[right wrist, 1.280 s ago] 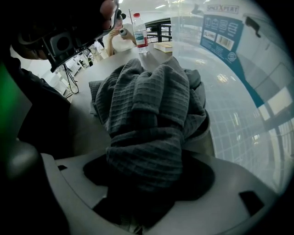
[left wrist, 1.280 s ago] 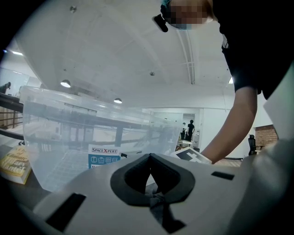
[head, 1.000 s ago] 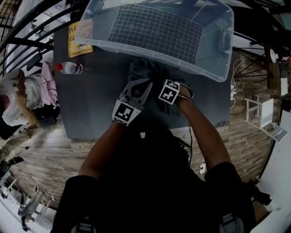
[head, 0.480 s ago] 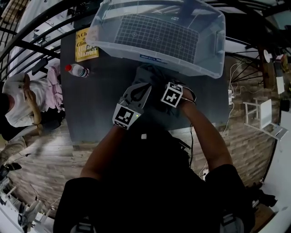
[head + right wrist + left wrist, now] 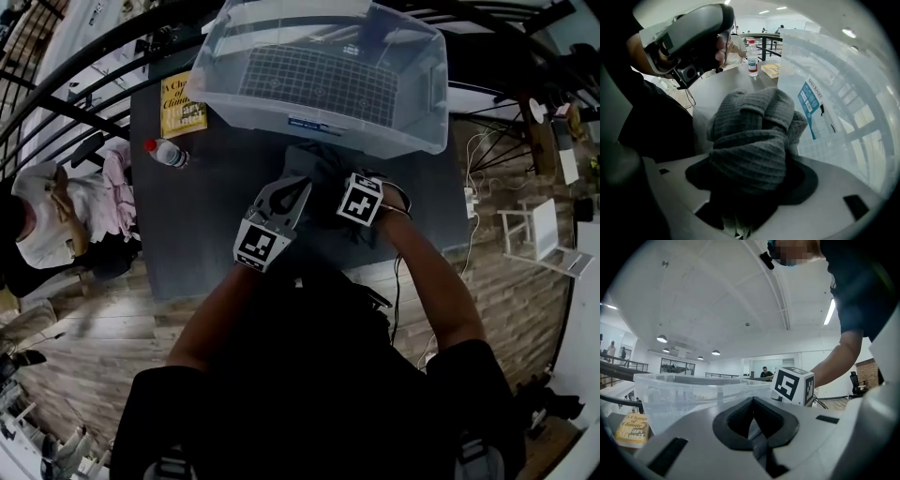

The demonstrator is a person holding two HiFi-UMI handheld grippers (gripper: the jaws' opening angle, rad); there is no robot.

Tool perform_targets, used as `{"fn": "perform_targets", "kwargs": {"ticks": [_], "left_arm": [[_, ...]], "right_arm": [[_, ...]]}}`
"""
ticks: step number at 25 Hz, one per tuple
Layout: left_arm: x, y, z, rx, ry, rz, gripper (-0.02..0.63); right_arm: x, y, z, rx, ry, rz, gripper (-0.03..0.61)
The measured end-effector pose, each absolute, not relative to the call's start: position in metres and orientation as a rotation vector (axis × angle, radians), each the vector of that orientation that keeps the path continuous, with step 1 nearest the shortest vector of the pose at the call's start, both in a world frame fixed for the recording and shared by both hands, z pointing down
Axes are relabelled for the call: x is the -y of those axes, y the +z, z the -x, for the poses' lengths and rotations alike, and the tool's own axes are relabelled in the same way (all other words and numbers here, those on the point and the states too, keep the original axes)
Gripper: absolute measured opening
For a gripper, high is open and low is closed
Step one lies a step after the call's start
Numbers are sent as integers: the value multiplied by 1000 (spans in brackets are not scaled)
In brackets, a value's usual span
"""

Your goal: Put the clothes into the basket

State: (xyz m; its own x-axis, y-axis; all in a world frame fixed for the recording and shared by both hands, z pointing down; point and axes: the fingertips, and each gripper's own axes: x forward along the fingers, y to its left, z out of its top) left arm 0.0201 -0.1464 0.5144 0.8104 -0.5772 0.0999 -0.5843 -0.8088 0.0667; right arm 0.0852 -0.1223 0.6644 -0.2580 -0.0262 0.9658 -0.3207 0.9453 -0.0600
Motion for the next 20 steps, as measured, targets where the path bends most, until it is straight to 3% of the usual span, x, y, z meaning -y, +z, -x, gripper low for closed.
{"fn": "perform_targets", "kwargs": {"ticks": [20], "left_arm": [[139, 442, -12, 942, 52, -2957, 3]], "right_arm": [[115, 558, -80, 1832, 178, -302, 351]]}}
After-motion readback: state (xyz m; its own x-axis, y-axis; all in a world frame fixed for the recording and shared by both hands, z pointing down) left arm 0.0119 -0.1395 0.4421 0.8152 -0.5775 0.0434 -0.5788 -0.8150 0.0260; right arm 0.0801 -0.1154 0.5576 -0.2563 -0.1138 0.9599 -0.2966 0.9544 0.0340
